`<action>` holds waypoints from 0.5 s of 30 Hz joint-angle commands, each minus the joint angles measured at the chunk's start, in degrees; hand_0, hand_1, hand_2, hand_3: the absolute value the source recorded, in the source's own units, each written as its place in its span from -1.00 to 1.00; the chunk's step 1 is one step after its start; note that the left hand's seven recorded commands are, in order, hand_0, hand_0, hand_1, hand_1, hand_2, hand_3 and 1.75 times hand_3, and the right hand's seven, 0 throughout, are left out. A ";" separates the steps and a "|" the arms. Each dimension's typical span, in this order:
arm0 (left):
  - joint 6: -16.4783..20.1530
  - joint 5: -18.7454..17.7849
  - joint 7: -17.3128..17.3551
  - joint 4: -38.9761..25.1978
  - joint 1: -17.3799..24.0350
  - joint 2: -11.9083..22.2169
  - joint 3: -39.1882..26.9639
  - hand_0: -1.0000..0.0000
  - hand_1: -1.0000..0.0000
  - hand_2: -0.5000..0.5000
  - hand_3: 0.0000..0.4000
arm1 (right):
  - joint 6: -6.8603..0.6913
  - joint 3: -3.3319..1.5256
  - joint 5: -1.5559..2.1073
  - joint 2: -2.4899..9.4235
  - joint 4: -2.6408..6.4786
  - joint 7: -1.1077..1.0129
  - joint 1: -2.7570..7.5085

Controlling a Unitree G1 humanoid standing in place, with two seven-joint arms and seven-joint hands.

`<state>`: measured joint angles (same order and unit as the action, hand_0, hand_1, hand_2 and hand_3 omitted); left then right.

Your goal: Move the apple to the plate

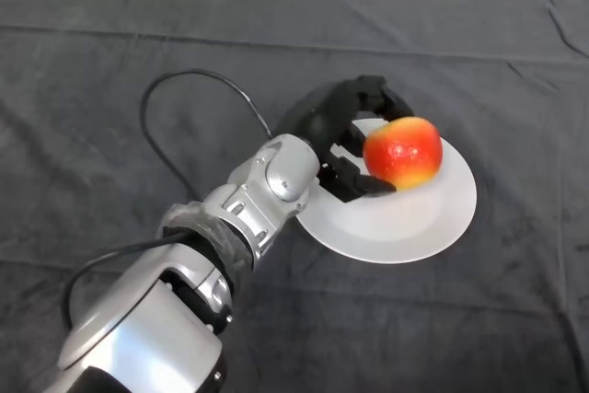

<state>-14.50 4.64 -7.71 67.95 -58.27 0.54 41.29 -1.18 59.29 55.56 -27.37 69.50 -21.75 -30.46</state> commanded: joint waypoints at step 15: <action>2.35 3.00 -2.42 -0.90 -2.10 3.02 7.23 1.00 1.00 0.00 -1.00 | 0.36 0.95 1.49 -0.78 -1.11 -0.27 -1.68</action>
<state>-12.49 6.90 -9.76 67.77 -58.27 1.56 46.95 -1.18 59.29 55.57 -27.37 69.50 -21.75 -30.46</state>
